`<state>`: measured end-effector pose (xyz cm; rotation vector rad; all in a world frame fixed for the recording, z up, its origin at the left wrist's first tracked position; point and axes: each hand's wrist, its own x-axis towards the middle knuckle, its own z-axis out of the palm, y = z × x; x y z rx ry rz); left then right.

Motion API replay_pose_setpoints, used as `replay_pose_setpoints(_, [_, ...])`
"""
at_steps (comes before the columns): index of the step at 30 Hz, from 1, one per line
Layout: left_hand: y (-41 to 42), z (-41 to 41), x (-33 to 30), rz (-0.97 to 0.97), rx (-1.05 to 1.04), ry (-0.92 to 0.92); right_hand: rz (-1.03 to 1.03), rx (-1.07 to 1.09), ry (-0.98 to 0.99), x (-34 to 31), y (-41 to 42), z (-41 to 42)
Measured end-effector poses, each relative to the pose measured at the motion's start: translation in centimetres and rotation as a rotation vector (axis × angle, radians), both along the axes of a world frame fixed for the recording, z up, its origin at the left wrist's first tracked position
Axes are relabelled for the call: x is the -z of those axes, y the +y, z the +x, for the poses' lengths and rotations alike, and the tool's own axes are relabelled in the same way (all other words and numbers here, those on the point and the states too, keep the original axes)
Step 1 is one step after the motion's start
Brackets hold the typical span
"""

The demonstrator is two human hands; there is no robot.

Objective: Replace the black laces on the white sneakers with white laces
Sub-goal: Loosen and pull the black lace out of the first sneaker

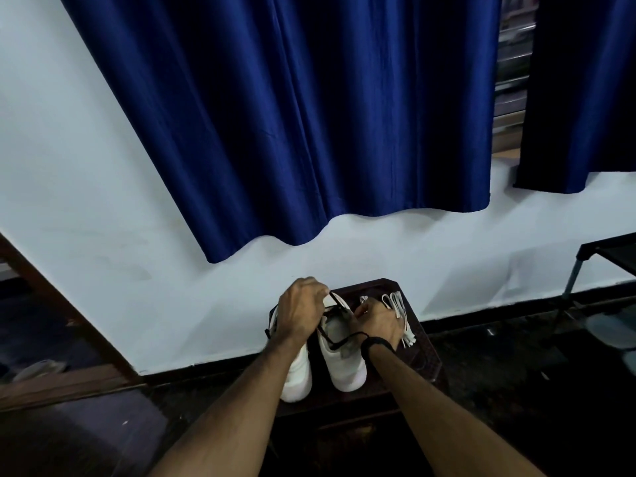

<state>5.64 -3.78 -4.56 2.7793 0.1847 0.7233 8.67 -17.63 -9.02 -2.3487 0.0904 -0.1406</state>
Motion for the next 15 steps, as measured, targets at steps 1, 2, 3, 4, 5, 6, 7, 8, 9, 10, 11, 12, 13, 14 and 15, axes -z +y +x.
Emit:
replay_pose_setpoints(1, [0.1,-0.2,-0.1,-0.042,-0.032,-0.052,0.004,-0.001,0.001,0.1,0.0,0.0])
replay_pose_setpoints(2, [0.2,-0.4,-0.4,-0.121,-0.092,-0.117,0.004,-0.002,0.005,0.0,0.0,-0.1])
replay_pose_setpoints(3, [0.4,-0.5,-1.1,-0.226,-0.166,-0.208,0.004,-0.006,0.013,0.0,0.0,0.0])
replay_pose_setpoints(4, [0.7,-0.4,-2.1,-0.332,-0.251,-0.305,0.008,-0.012,0.023,-0.1,0.0,0.1])
replay_pose_setpoints(5, [1.2,-0.3,-3.3,-0.417,-0.324,-0.395,0.011,-0.015,0.034,-0.1,-0.2,0.2])
replay_pose_setpoints(6, [1.9,-0.2,-4.7,-0.472,-0.378,-0.447,0.011,-0.017,0.048,-0.1,-0.3,0.3])
replay_pose_setpoints(7, [2.5,-0.1,-6.0,-0.513,-0.414,-0.448,0.005,-0.019,0.054,-0.1,-0.4,0.3])
replay_pose_setpoints(8, [2.9,-0.2,-6.9,-0.543,-0.451,-0.405,-0.004,-0.022,0.055,0.0,-0.4,0.3])
replay_pose_setpoints(9, [3.3,-0.4,-7.4,-0.558,-0.497,-0.342,-0.008,-0.029,0.053,0.0,-0.4,0.3])
replay_pose_setpoints(10, [3.7,-0.7,-7.4,-0.553,-0.548,-0.280,-0.012,-0.038,0.052,0.0,-0.3,0.2])
replay_pose_setpoints(11, [4.1,-1.0,-7.3,-0.538,-0.597,-0.224,-0.021,-0.050,0.050,-0.1,-0.2,0.2])
replay_pose_setpoints(12, [4.4,-1.3,-6.7,-0.513,-0.634,-0.170,-0.033,-0.068,0.044,-0.2,-0.2,0.3])
replay_pose_setpoints(13, [4.5,-1.7,-6.0,-0.477,-0.646,-0.115,-0.055,-0.102,0.028,-0.2,-0.2,0.5])
replay_pose_setpoints(14, [4.6,-1.9,-5.1,-0.433,-0.637,-0.079,-0.094,-0.149,-0.005,-0.2,-0.2,0.7])
replay_pose_setpoints(15, [4.4,-2.0,-4.1,-0.403,-0.601,-0.062,-0.153,-0.208,-0.069,-0.2,-0.1,0.8])
